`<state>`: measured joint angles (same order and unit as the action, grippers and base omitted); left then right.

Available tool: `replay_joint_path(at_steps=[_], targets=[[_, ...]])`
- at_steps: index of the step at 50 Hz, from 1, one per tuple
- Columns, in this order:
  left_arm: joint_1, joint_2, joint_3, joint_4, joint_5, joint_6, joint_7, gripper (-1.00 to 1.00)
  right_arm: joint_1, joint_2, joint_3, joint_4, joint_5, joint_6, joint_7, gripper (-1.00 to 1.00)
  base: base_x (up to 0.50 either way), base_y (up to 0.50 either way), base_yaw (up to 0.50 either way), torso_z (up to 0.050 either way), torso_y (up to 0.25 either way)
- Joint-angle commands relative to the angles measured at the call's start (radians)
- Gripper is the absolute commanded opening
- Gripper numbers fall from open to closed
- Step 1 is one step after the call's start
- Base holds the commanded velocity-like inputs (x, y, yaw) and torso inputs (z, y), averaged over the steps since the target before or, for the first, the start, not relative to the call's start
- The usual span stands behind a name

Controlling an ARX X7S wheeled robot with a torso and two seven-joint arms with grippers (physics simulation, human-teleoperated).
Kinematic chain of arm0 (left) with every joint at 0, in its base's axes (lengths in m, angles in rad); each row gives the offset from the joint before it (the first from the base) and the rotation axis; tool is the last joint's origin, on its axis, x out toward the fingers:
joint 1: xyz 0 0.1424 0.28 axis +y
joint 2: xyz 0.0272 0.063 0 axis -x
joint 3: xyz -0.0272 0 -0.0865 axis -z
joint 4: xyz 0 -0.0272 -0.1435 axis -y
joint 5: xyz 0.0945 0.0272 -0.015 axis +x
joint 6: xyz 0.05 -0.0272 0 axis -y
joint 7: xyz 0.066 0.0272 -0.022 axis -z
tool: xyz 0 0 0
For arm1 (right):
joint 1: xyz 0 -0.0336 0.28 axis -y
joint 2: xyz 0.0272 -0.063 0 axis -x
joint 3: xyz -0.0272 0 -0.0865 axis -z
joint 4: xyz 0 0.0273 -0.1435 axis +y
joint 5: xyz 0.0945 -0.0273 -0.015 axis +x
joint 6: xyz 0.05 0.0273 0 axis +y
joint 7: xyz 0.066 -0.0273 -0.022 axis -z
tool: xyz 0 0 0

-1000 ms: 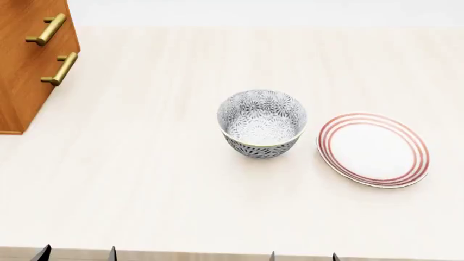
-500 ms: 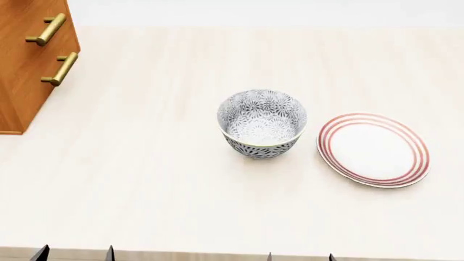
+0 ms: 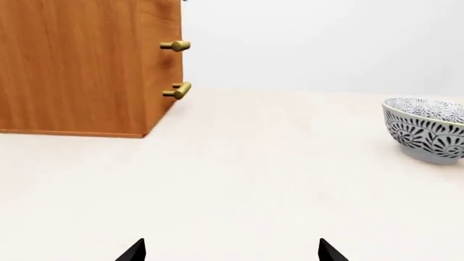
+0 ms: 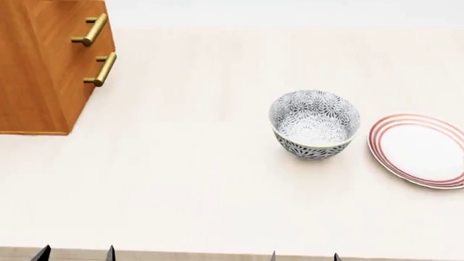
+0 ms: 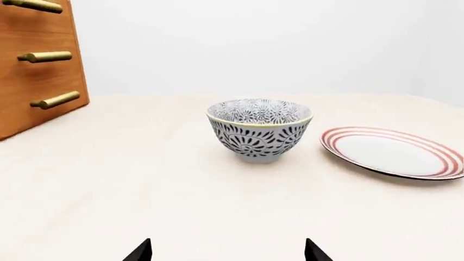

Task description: Put the bowl on top of the cabinet.

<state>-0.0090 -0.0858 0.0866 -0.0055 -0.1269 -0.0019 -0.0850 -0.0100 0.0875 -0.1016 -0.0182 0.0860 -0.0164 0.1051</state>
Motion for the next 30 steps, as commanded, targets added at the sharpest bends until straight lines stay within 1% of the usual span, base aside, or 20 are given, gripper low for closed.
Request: replay_joint_path(at_steps=[1, 15, 18, 30], targets=[[-0.002, -0.013, 0.016, -0.002, -0.012, 0.002, -0.015, 1.0, 0.0, 0.012, -0.017, 0.0, 0.007, -0.006, 0.02, 1.0, 0.0, 0.5, 0.0, 0.0, 0.0], [-0.004, -0.025, 0.033, -0.005, -0.024, 0.007, -0.032, 1.0, 0.003, 0.025, -0.033, 0.001, 0.02, -0.003, 0.037, 1.0, 0.0, 0.5, 0.0, 0.0, 0.0], [-0.005, -0.027, 0.036, -0.009, -0.026, 0.009, -0.035, 1.0, 0.006, 0.028, -0.038, 0.003, 0.026, 0.002, 0.035, 1.0, 0.0, 0.17, 0.0, 0.0, 0.0], [-0.015, -0.035, 0.05, -0.027, -0.033, 0.012, -0.045, 1.0, 0.017, 0.029, -0.043, -0.008, 0.039, 0.057, 0.069, 1.0, 0.0, 0.0, 0.0, 0.0, 0.0]])
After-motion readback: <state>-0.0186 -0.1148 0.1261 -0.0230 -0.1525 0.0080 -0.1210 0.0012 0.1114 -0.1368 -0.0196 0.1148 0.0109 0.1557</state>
